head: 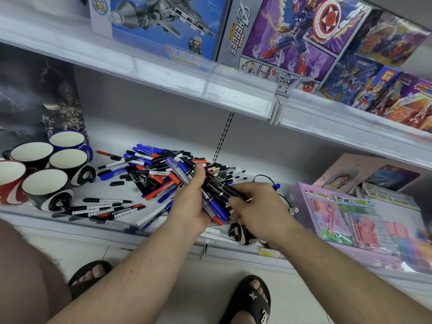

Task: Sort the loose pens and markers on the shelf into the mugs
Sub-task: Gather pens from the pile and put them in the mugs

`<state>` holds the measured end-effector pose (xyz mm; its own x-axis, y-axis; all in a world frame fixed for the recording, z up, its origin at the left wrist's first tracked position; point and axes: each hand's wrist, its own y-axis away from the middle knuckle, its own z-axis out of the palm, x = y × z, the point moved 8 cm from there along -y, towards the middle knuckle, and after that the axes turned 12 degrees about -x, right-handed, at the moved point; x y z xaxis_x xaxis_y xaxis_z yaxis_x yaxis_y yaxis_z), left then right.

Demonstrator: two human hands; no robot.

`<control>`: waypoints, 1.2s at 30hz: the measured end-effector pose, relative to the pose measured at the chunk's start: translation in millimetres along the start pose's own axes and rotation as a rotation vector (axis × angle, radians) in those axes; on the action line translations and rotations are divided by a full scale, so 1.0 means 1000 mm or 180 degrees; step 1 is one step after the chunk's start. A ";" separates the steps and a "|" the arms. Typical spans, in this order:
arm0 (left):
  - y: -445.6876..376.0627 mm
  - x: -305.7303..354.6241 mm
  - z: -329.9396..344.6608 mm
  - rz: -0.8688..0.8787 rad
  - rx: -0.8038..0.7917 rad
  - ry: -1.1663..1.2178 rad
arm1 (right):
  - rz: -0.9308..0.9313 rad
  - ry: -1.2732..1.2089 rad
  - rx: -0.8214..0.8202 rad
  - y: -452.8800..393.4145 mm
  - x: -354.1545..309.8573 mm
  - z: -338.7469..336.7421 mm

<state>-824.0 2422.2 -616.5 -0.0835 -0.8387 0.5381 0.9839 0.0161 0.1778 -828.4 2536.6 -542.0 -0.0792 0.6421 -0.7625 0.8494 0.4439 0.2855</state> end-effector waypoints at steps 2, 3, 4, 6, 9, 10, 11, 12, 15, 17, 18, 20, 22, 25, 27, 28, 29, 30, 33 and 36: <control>0.001 0.003 -0.002 0.0018 0.0009 0.0013 | 0.0217 -0.0688 -0.0052 -0.001 0.009 -0.010; 0.001 0.003 -0.002 0.0031 0.0002 0.0023 | 0.0256 -0.0917 -0.0064 -0.001 0.013 -0.015; 0.001 0.003 -0.003 0.0032 0.0013 0.0021 | 0.0274 -0.1070 -0.0065 -0.001 0.016 -0.020; 0.000 0.001 -0.005 0.0023 0.0048 -0.0065 | 0.0255 -0.1278 -0.0026 -0.001 0.021 -0.027; -0.003 -0.001 -0.015 -0.0044 0.0146 -0.0448 | 0.0170 -0.1427 0.0219 -0.005 0.029 -0.042; -0.004 -0.002 -0.022 -0.0057 0.0244 -0.0606 | 0.0182 -0.1407 0.0306 -0.007 0.033 -0.049; -0.005 -0.003 -0.028 -0.0056 0.0367 -0.0688 | 0.0219 -0.1329 0.0372 -0.010 0.038 -0.056; -0.006 -0.005 -0.035 -0.0061 0.0483 -0.0696 | 0.0282 -0.1193 0.0425 -0.013 0.046 -0.063; -0.011 -0.014 -0.048 -0.0160 0.0656 -0.0627 | 0.0559 -0.0769 0.0629 -0.019 0.073 -0.092; -0.016 -0.019 -0.047 -0.0215 0.0595 -0.0681 | 0.0669 -0.0521 0.0753 -0.023 0.089 -0.113; -0.018 -0.021 -0.046 -0.0227 0.0578 -0.0705 | 0.0720 -0.0350 0.0837 -0.025 0.096 -0.123; -0.021 -0.023 -0.046 -0.0239 0.0583 -0.0711 | 0.0856 0.0104 0.1006 -0.030 0.110 -0.144; -0.024 -0.026 -0.048 -0.0267 0.0610 -0.0692 | 0.0952 0.0476 0.1059 -0.039 0.122 -0.158; -0.030 -0.031 -0.051 -0.0369 0.0598 -0.0709 | 0.0950 0.1179 0.0995 -0.061 0.129 -0.165; -0.034 -0.034 -0.053 -0.0427 0.0561 -0.0720 | 0.0830 0.1839 0.0846 -0.079 0.129 -0.159; -0.036 -0.035 -0.054 -0.0452 0.0536 -0.0725 | 0.0760 0.2065 0.0722 -0.089 0.131 -0.153; -0.038 -0.037 -0.055 -0.0477 0.0521 -0.0734 | 0.0717 0.2214 0.0590 -0.099 0.136 -0.148; -0.040 -0.037 -0.057 -0.0503 0.0510 -0.0744 | 0.0702 0.2315 0.0486 -0.107 0.141 -0.143; -0.044 -0.038 -0.061 -0.0556 0.0520 -0.0800 | 0.0580 0.2318 0.0466 -0.124 0.147 -0.140; -0.048 -0.037 -0.062 -0.0560 0.0558 -0.0862 | 0.0063 0.2083 0.0750 -0.112 0.130 -0.149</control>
<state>-858.2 2419.0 -696.5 -0.3108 -0.6628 0.6812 0.9108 -0.0029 0.4128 -1011.7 2663.2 -586.8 -0.2979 0.9263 -0.2305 0.9387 0.3282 0.1056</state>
